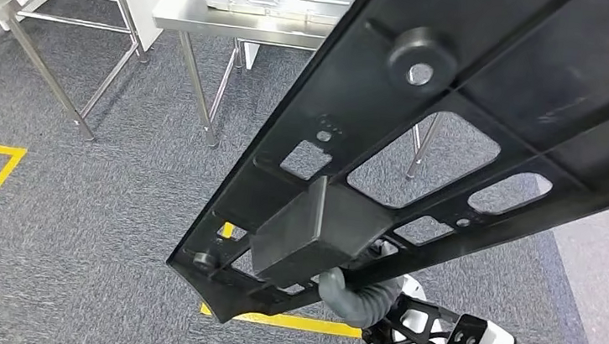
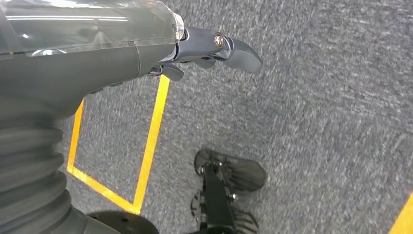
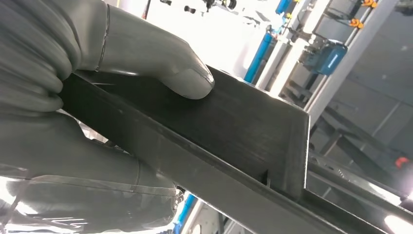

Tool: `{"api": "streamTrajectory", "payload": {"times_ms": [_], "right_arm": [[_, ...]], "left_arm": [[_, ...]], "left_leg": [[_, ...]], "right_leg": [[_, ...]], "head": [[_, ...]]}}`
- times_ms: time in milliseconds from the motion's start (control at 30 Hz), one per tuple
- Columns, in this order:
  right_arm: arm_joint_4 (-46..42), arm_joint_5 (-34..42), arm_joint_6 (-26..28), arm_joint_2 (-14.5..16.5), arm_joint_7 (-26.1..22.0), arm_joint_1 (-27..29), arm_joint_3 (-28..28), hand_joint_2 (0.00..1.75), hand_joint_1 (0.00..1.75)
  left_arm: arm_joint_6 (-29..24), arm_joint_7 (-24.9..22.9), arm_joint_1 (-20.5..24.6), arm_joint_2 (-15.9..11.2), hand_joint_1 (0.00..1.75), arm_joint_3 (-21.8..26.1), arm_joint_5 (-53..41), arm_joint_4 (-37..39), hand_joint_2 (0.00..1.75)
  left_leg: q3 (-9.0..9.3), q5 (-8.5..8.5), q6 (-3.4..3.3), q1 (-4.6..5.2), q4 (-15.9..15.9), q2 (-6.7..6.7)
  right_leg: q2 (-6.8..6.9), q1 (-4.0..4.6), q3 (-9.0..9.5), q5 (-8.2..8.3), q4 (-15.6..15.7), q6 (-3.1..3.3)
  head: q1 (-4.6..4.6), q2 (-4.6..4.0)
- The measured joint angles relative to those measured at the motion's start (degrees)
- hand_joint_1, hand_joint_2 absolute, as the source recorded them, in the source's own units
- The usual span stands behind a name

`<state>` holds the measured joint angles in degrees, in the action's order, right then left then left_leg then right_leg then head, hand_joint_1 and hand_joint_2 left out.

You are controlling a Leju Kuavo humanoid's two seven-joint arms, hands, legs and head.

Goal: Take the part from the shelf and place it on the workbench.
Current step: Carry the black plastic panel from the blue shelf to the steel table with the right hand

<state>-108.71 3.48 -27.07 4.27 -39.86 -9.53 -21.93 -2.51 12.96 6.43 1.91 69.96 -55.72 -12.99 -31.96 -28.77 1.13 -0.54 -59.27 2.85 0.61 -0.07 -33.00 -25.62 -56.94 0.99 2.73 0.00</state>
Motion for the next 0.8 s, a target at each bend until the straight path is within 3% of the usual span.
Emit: {"api": "streamTrajectory", "payload": {"times_ms": [100,133,167,267,367,433,500,567,633,733,767,800], "right_arm": [[0.0,0.0,-0.5,0.3,0.0,0.0,0.2,1.75,1.71],[0.0,0.0,-0.7,0.4,0.0,0.0,0.3,1.75,1.71],[0.0,0.0,-0.8,0.4,0.0,0.0,0.3,1.75,1.71],[0.0,0.0,-0.8,0.4,0.0,0.0,0.4,1.75,1.71],[0.0,0.0,-0.8,0.5,0.0,0.0,0.4,1.75,1.71],[0.0,0.0,-0.8,0.5,0.0,0.0,0.4,1.75,1.71],[0.1,0.0,-0.8,0.6,0.0,-0.1,0.7,1.75,1.71],[0.1,0.0,-0.7,0.7,0.0,-0.1,1.1,1.75,1.71],[0.1,-0.1,-0.7,0.7,0.0,-0.2,1.5,1.75,1.71],[0.1,-0.1,-0.6,0.7,0.0,-0.1,1.8,1.75,1.71],[0.1,-0.1,-0.6,0.7,0.0,-0.1,1.9,1.75,1.71],[0.1,-0.1,-0.6,0.7,0.0,-0.1,1.9,1.75,1.71]], "left_arm": [[-0.1,-0.3,-0.4,-0.1,0.0,0.0,0.1,0.0,1.75],[-0.1,-0.4,-0.5,-0.1,0.0,0.0,0.2,0.0,1.75],[-0.1,-0.5,-0.6,-0.1,0.0,0.0,0.3,0.0,1.75],[-0.1,-0.5,-0.6,-0.2,0.0,0.0,0.4,0.0,1.75],[-0.1,-0.5,-0.6,-0.2,0.0,0.0,0.4,0.0,1.75],[-0.1,-0.5,-0.6,-0.2,0.0,0.0,0.4,0.0,1.75],[0.3,-0.5,-0.5,-0.3,0.0,0.0,0.3,0.0,1.75],[0.9,-0.5,-0.4,-0.3,0.0,0.0,0.2,0.0,1.75],[1.1,-0.5,-0.3,-0.3,0.0,0.0,0.1,0.0,1.75],[1.2,-0.5,-0.4,-0.4,0.0,0.0,0.0,0.0,1.75],[1.2,-0.5,-0.4,-0.4,0.0,0.0,0.0,0.0,1.75],[1.2,-0.6,-0.4,-0.4,0.0,0.0,0.0,0.0,1.75]], "left_leg": [[-5.19,-5.19,0.57,-0.18,-10.8,-2.21],[-6.87,-6.03,0.7,-0.2,-13.9,-2.34],[-7.63,-5.68,0.76,-0.22,-15.0,-2.37],[-6.8,-2.81,0.75,-0.26,-12.3,-2.37],[-6.01,-1.79,0.73,-0.27,-10.5,-2.37],[-4.1,0.37,0.65,-0.31,-6.3,-2.41],[-1.71,2.08,-0.22,-0.15,-1.0,-2.72],[-0.54,2.58,-1.46,-0.21,1.8,-2.88],[-0.43,2.81,-2.11,-0.44,2.1,-2.7],[-0.52,2.75,-2.4,-0.38,2.1,-2.43],[-0.51,2.69,-2.39,-0.36,2.1,-2.36],[-0.43,2.63,-2.34,-0.36,2.1,-2.32]], "right_leg": [[-0.5,-0.06,0.09,0.06,0.2,0.52],[-0.76,-0.03,0.1,0.02,0.1,0.56],[-1.03,-0.02,0.14,-0.04,0.1,0.57],[-1.51,-0.06,0.3,-0.19,-0.1,0.47],[-1.59,-0.08,0.36,-0.24,-0.1,0.41],[-1.74,-0.09,0.5,-0.38,-0.2,0.28],[-2.04,0.03,0.46,-0.6,-0.5,-0.44],[-2.17,0.19,0.2,-1.14,-1.0,-1.44],[-1.73,0.11,-1.36,-3.42,-4.6,-2.08],[-1.19,-0.29,-6.94,-8.21,-15.8,-2.72],[-1.1,-0.38,-7.92,-8.26,-17.5,-2.8],[-1.02,-0.44,-7.68,-7.12,-16.7,-2.8]], "head": [[0.01,0.0],[0.01,0.0],[0.01,0.0],[0.01,0.0],[0.01,0.0],[0.01,0.0],[0.0,0.0],[-0.01,0.0],[-0.01,0.0],[-0.02,0.0],[-0.02,0.0],[-0.02,0.0]]}}
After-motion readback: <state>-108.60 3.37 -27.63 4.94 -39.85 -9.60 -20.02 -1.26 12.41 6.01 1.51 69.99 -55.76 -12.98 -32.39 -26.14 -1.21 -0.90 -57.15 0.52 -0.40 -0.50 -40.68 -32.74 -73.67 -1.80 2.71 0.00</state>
